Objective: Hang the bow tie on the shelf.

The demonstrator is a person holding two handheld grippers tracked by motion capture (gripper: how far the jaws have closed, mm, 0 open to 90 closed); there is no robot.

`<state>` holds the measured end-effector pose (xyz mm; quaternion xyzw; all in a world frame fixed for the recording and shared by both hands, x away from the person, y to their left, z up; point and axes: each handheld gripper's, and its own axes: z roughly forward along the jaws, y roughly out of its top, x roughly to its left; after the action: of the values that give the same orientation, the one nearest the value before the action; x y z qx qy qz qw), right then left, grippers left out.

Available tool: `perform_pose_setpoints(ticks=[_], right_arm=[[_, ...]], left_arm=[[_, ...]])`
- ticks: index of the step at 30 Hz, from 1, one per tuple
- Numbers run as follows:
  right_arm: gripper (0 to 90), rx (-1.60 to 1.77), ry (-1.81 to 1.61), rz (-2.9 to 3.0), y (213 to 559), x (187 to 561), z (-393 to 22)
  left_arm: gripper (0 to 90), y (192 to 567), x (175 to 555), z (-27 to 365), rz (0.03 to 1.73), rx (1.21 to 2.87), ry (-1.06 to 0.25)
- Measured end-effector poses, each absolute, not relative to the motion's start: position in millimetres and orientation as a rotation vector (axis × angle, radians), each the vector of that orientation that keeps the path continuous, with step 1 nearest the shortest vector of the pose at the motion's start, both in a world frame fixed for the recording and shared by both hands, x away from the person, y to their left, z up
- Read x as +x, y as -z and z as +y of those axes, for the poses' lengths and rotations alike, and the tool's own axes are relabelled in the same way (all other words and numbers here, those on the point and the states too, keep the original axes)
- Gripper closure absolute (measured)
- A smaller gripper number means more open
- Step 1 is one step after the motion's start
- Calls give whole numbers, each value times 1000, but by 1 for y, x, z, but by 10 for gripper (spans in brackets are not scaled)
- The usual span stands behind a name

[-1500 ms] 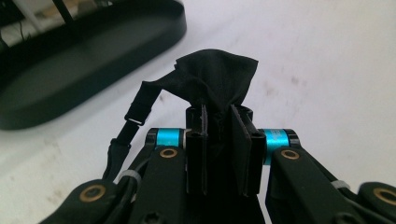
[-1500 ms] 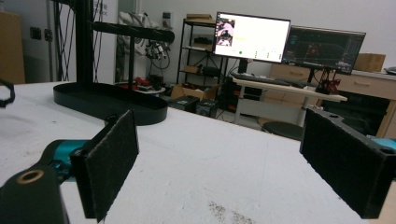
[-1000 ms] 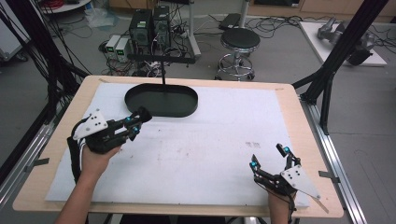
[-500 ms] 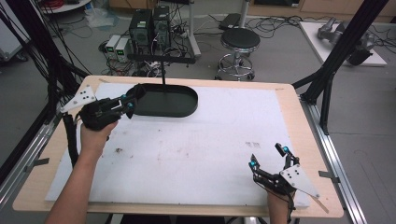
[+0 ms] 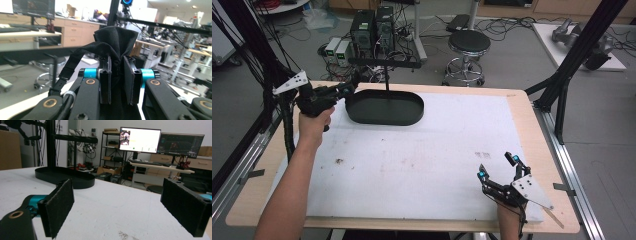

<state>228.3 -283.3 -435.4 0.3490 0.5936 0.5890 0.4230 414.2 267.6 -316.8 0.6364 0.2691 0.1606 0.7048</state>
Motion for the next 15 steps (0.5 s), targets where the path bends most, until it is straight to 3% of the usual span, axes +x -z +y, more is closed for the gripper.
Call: perform_pose_setpoints(ticks=[15], right_arm=[[108,873,-1459,1504,437,233,-283]], left_arm=[[771,317,462,272,610,1367,-325]])
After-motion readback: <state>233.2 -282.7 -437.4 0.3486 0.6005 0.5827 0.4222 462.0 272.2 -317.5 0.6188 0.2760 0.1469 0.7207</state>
